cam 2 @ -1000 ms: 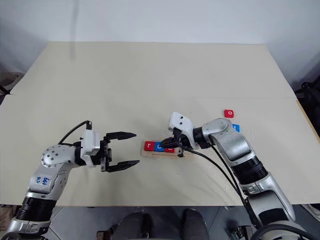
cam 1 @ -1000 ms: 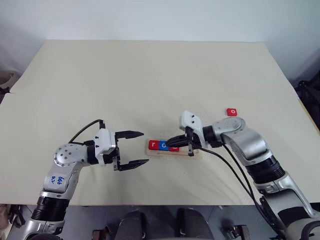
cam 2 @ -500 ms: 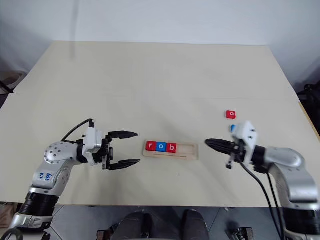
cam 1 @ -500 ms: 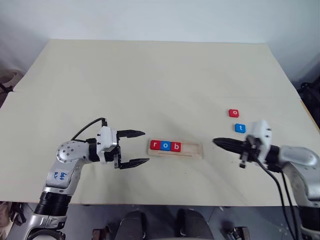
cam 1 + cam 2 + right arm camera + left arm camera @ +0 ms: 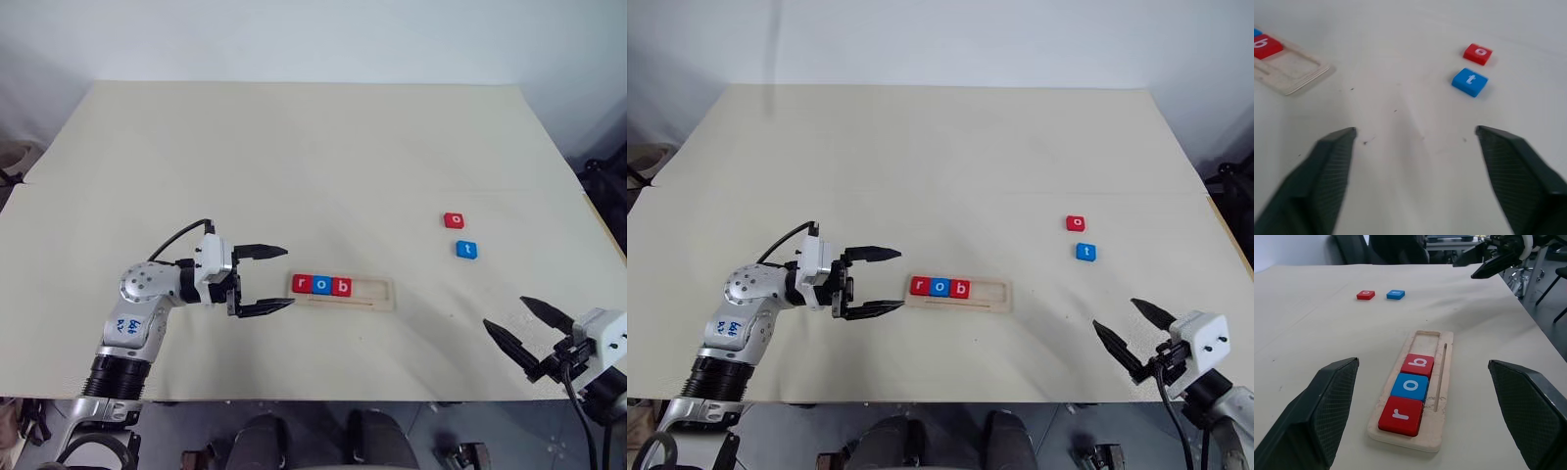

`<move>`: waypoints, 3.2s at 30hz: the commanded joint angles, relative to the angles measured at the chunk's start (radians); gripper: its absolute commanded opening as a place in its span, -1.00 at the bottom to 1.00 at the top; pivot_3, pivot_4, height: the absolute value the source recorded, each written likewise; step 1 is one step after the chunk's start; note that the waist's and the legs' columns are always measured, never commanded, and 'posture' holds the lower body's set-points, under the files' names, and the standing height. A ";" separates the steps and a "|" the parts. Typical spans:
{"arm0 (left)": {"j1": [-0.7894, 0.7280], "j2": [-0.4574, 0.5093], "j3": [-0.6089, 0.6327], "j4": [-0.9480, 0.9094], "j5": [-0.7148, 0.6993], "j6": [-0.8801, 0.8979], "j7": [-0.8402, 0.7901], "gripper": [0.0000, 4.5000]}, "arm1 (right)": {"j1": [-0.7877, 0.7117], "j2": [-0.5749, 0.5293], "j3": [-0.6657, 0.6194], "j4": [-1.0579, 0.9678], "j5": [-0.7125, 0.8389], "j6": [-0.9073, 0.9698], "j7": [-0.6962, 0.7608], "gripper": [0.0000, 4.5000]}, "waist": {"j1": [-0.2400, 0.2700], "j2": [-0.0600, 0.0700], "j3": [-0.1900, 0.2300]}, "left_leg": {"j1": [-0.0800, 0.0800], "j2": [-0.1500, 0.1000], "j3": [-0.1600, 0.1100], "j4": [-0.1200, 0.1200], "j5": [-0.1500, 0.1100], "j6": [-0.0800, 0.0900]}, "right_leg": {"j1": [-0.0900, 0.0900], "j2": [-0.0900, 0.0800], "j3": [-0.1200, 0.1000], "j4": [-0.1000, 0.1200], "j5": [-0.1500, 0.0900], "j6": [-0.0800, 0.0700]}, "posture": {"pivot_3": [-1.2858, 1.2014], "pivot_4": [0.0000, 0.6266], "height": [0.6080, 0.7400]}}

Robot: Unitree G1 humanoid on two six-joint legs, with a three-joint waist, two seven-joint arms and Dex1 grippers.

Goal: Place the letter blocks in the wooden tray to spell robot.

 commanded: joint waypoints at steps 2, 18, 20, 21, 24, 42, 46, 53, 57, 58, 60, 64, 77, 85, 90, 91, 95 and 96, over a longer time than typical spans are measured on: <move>-0.011 -0.005 0.003 0.000 0.004 -0.015 -0.006 1.00 | -0.015 -0.001 -0.009 -0.024 0.035 -0.024 -0.026 0.99 | 0.000 0.000 0.000 | 0.000 0.000 -0.001 0.000 0.000 0.000 | 0.000 0.000 0.000 0.000 0.000 0.000 | 0.03 -0.52 1.00; 0.037 -0.002 0.019 -0.053 0.000 -0.016 0.028 1.00 | -0.196 -0.101 0.068 -0.033 0.070 0.259 -0.178 0.99 | -0.001 0.000 0.000 | 0.000 0.000 -0.002 0.000 0.000 0.000 | 0.000 0.000 0.001 0.002 0.000 0.000 | 0.03 -0.52 1.00; 0.042 -0.004 0.018 -0.061 0.001 -0.015 0.036 1.00 | -0.260 -0.139 0.093 -0.027 0.078 0.350 -0.211 0.99 | -0.001 0.000 0.000 | 0.000 0.000 -0.002 0.000 0.000 0.000 | -0.001 0.000 0.002 0.004 0.000 0.000 | 0.03 -0.52 1.00; 0.045 -0.004 0.019 -0.064 0.001 -0.016 0.040 1.00 | -0.302 -0.166 0.112 -0.017 0.065 0.417 -0.247 0.99 | -0.003 0.000 0.000 | 0.000 0.000 -0.002 0.000 0.000 0.000 | -0.002 0.000 0.002 0.004 0.000 0.000 | 0.03 -0.52 1.00; 0.053 -0.007 0.017 -0.073 0.003 -0.017 0.051 1.00 | -0.433 -0.217 0.173 0.049 0.022 0.525 -0.310 0.99 | -0.004 0.000 0.000 | 0.000 0.000 -0.001 0.000 0.000 0.000 | -0.002 0.000 0.002 0.004 0.000 0.000 | 0.03 -0.52 1.00; 0.093 -0.015 0.017 -0.138 0.005 -0.016 0.096 1.00 | -0.874 -0.229 0.391 0.344 -0.146 0.730 -0.427 0.99 | -0.004 0.000 0.000 | -0.003 0.000 0.000 0.001 0.000 0.000 | -0.003 -0.001 0.000 0.003 0.000 0.000 | 0.03 -0.52 1.00; 0.100 -0.010 0.019 -0.145 0.002 -0.014 0.100 1.00 | -0.887 -0.223 0.397 0.331 -0.142 0.759 -0.423 0.99 | -0.004 0.000 0.000 | -0.003 0.000 0.000 0.001 0.000 0.000 | -0.003 -0.001 0.000 0.002 0.000 0.000 | 0.03 -0.52 1.00; 0.097 -0.012 0.016 -0.143 0.005 -0.015 0.106 1.00 | -0.983 -0.167 0.422 0.417 -0.176 0.742 -0.458 0.99 | -0.008 0.000 0.000 | -0.003 0.001 0.000 0.001 0.000 0.000 | -0.004 0.000 0.000 0.003 0.000 0.000 | 0.03 -0.52 1.00; 0.090 -0.018 0.011 -0.146 0.008 -0.016 0.111 1.00 | -1.088 -0.095 0.445 0.603 -0.230 0.683 -0.519 0.99 | -0.010 0.000 0.000 | -0.004 0.000 0.002 0.001 0.000 0.000 | -0.004 -0.001 0.000 0.002 0.000 0.000 | 0.03 -0.52 1.00; 0.090 -0.019 0.011 -0.147 0.008 -0.017 0.112 1.00 | -1.104 -0.085 0.451 0.638 -0.242 0.669 -0.526 0.99 | -0.011 0.000 0.000 | -0.004 0.000 0.003 0.001 0.000 0.000 | -0.004 -0.001 0.000 0.002 0.000 0.000 | 0.03 -0.52 1.00; 0.091 -0.018 0.013 -0.149 0.007 -0.017 0.115 1.00 | -1.123 -0.071 0.455 0.688 -0.258 0.646 -0.533 0.99 | -0.009 0.000 0.000 | -0.004 0.000 0.004 0.000 0.001 0.000 | -0.004 -0.001 0.000 0.003 0.000 0.000 | 0.03 -0.52 1.00; 0.103 -0.014 0.018 -0.162 0.007 -0.015 0.125 1.00 | -1.164 -0.039 0.449 0.805 -0.286 0.581 -0.570 0.99 | -0.010 0.000 0.000 | -0.005 0.000 0.005 0.000 0.001 0.000 | -0.004 -0.001 -0.002 0.002 0.000 0.000 | 0.03 -0.52 1.00; 0.121 -0.008 0.023 -0.179 0.003 -0.013 0.140 1.00 | -1.194 -0.019 0.434 0.782 -0.272 0.673 -0.584 -0.35 | -0.014 0.000 0.000 | -0.005 0.001 0.004 0.000 0.001 -0.001 | -0.003 -0.001 -0.002 0.002 0.000 0.000 | 0.03 -0.52 1.00; 0.082 -0.024 -0.004 -0.137 0.002 -0.012 0.108 1.00 | -1.145 -0.042 0.380 0.437 -0.200 0.921 -0.578 -0.35 | -0.019 0.001 0.001 | -0.006 0.001 0.002 0.000 0.001 -0.001 | -0.004 -0.001 -0.002 0.002 0.000 0.000 | 0.03 -0.52 1.00; 0.072 -0.031 -0.012 -0.122 0.000 -0.010 0.091 1.00 | -1.035 -0.009 0.320 0.169 -0.157 1.121 -0.614 -0.35 | -0.014 0.001 0.001 | -0.006 0.000 0.001 0.000 0.001 -0.001 | -0.004 -0.001 -0.002 0.002 0.000 0.000 | 0.03 -0.52 1.00; 0.069 -0.033 -0.014 -0.116 0.000 -0.009 0.086 1.00 | -0.991 0.000 0.308 0.099 -0.153 1.159 -0.624 -0.35 | -0.011 0.001 0.001 | -0.006 0.001 0.001 0.000 0.001 -0.001 | -0.004 -0.001 -0.003 0.002 0.000 0.000 | 0.03 -0.52 1.00; 0.064 -0.034 -0.019 -0.108 -0.003 -0.005 0.070 1.00 | -0.843 0.088 0.239 -0.113 -0.147 1.280 -0.673 -0.35 | -0.005 0.001 0.001 | -0.007 0.000 0.001 0.000 0.001 -0.001 | -0.004 -0.001 -0.003 0.001 0.000 0.000 | 0.03 -0.52 1.00; 0.061 -0.033 -0.021 -0.105 -0.005 -0.004 0.064 1.00 | -0.788 0.144 0.223 -0.190 -0.146 1.318 -0.692 -0.35 | -0.005 0.001 0.001 | -0.007 0.000 0.001 0.000 0.001 -0.001 | -0.004 -0.001 -0.003 0.001 0.000 0.000 | 0.03 -0.52 1.00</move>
